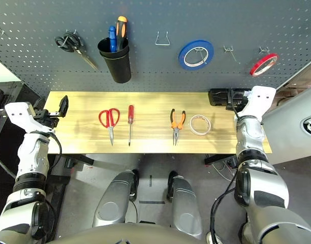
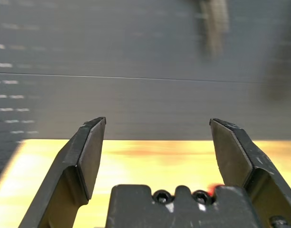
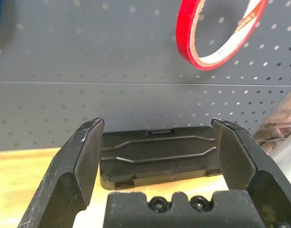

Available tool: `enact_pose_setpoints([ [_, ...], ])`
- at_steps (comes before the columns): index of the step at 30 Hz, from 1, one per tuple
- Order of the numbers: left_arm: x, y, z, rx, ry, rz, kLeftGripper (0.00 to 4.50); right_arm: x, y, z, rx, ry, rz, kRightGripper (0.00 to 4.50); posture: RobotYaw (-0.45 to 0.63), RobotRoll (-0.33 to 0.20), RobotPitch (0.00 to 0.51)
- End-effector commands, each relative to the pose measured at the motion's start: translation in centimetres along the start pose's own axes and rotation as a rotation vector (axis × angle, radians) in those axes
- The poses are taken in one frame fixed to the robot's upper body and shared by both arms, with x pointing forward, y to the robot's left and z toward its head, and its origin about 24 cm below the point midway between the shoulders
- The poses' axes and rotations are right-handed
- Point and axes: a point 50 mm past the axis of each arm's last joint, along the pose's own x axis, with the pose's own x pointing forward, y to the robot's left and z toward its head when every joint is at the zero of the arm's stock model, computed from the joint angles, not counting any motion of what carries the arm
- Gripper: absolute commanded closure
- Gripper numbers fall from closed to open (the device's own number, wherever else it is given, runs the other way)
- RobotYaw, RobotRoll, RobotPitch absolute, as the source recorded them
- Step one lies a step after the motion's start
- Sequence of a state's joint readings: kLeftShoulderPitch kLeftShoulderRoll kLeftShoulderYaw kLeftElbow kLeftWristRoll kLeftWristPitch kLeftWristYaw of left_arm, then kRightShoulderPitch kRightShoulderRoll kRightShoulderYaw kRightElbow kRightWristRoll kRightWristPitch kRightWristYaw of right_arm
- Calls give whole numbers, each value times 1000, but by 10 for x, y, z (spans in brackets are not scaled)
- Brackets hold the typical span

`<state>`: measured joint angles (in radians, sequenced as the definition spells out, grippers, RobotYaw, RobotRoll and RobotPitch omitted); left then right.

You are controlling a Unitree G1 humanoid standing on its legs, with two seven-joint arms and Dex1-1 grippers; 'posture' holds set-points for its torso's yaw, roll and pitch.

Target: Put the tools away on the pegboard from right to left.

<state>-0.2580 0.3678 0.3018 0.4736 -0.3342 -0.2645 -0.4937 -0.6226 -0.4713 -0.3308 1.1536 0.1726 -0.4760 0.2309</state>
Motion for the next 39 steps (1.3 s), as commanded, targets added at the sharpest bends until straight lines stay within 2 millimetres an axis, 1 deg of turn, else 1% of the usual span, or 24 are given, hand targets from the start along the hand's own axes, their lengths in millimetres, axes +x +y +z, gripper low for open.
enact_pose_setpoints([
  [1,-3,-20,-3,-25,44,-136,29,-5,-11,-7,-35,70,31,0,279,0,211],
  [9,-10,-68,0,-15,125,-502,29,-4,-18,-6,-154,198,208,0,276,0,218],
  [14,-13,-87,6,7,122,-636,29,-3,-18,-6,-200,270,303,0,266,0,227],
  [17,-16,-95,6,61,136,-727,29,-2,-16,-7,-234,326,359,0,258,0,236],
  [21,-18,-102,4,108,169,-815,29,-1,-12,-9,-255,395,432,0,256,0,240],
  [26,-24,-107,-4,176,248,-922,29,-2,1,-13,-264,478,590,0,251,0,256],
  [32,-26,-104,-13,279,316,-959,29,-4,20,-15,-348,539,775,0,251,0,282],
  [39,-29,-107,-14,305,322,-966,29,-3,45,-20,-431,627,923,0,264,0,317],
])
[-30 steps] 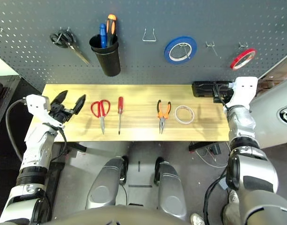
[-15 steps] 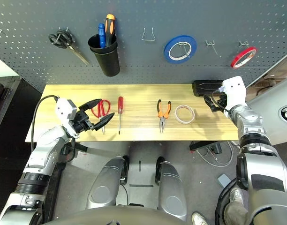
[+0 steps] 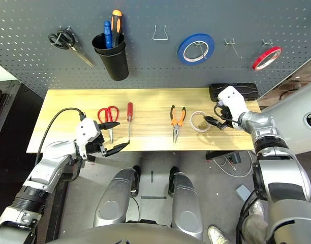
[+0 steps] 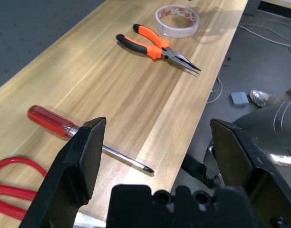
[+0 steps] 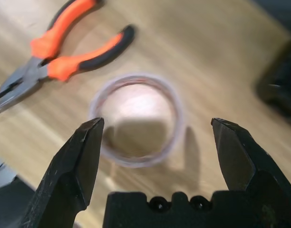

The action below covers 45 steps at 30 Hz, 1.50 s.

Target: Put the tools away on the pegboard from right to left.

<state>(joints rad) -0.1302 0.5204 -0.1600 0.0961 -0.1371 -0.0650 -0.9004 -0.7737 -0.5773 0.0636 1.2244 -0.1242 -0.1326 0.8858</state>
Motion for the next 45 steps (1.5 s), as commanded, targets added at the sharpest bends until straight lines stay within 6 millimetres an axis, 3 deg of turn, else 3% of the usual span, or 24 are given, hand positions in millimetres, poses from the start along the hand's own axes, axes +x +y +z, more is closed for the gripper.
enact_pose_setpoints([
  [1,0,-9,-5,10,30,-27,29,8,10,-7,-13,86,71,0,269,0,323],
  [6,-3,-13,-5,8,41,-28,29,22,22,-4,-65,150,129,0,294,0,343],
  [16,-8,-16,-3,2,54,-1,29,36,40,-19,-145,292,121,0,330,0,351],
  [19,-8,-15,-2,-1,54,8,0,37,38,-20,-152,301,86,574,332,0,349],
  [29,-2,-7,5,15,0,37,0,16,11,-22,-162,203,-144,4356,318,0,309],
  [37,-3,1,27,18,-135,63,0,-6,-3,-33,-130,76,-298,4478,320,0,285],
  [45,-12,7,60,38,-284,82,0,-9,10,-49,-69,-68,-412,4478,313,0,262],
])
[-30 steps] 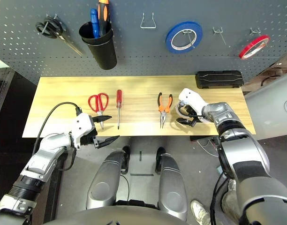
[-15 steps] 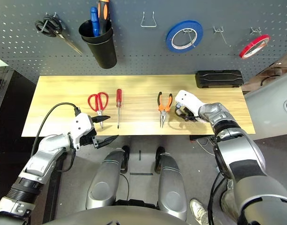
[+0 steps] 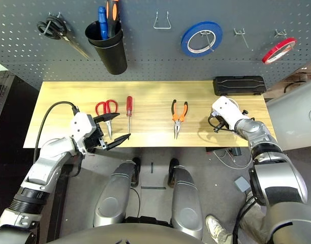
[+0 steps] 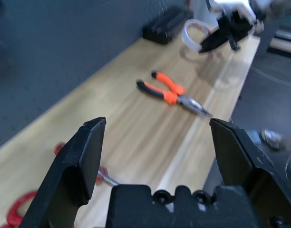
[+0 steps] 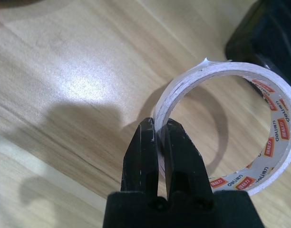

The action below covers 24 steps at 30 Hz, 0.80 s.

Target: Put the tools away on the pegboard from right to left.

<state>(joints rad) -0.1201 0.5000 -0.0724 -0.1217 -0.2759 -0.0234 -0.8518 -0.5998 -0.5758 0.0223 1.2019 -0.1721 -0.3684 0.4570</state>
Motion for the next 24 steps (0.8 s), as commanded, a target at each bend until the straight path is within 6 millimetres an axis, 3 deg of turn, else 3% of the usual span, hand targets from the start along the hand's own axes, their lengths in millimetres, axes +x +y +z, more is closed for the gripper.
enact_pose_setpoints([
  [1,1,0,19,-8,-88,-10,0,-5,7,-9,32,-36,-51,4478,312,0,262],
  [12,6,-4,74,4,-267,-70,0,-22,7,-6,7,-252,-177,4478,325,0,269],
  [24,16,-6,97,4,-385,-43,0,-42,-11,18,-78,-492,-295,4478,316,0,260],
])
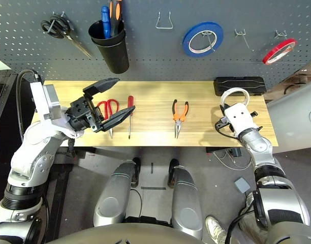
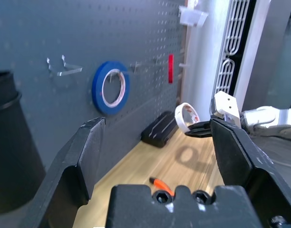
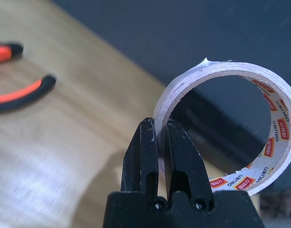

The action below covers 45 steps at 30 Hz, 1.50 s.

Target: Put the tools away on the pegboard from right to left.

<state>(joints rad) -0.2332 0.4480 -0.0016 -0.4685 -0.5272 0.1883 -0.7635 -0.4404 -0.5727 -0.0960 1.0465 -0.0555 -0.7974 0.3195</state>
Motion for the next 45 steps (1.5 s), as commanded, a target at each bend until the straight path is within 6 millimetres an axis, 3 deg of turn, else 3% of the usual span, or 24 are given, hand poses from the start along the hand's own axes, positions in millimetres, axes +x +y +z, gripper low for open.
enact_pose_setpoints([
  [1,5,-6,5,-8,-25,-24,0,-8,-8,7,-52,-72,-33,4478,314,0,259],
  [12,8,-3,0,-15,-22,-36,0,0,-10,35,-173,-250,-135,4478,295,0,254],
  [21,9,1,-3,-9,-15,-43,0,25,-22,62,-224,-343,-194,4478,290,0,243],
  [30,8,2,-4,-1,-2,-40,0,59,-38,75,-226,-261,-224,4478,306,0,237],
  [41,7,3,-4,11,15,-31,0,79,-43,73,-156,-108,-241,4478,324,0,240],
  [45,6,3,-4,13,22,-30,0,74,-35,70,-154,-152,-225,3220,327,0,246],
])
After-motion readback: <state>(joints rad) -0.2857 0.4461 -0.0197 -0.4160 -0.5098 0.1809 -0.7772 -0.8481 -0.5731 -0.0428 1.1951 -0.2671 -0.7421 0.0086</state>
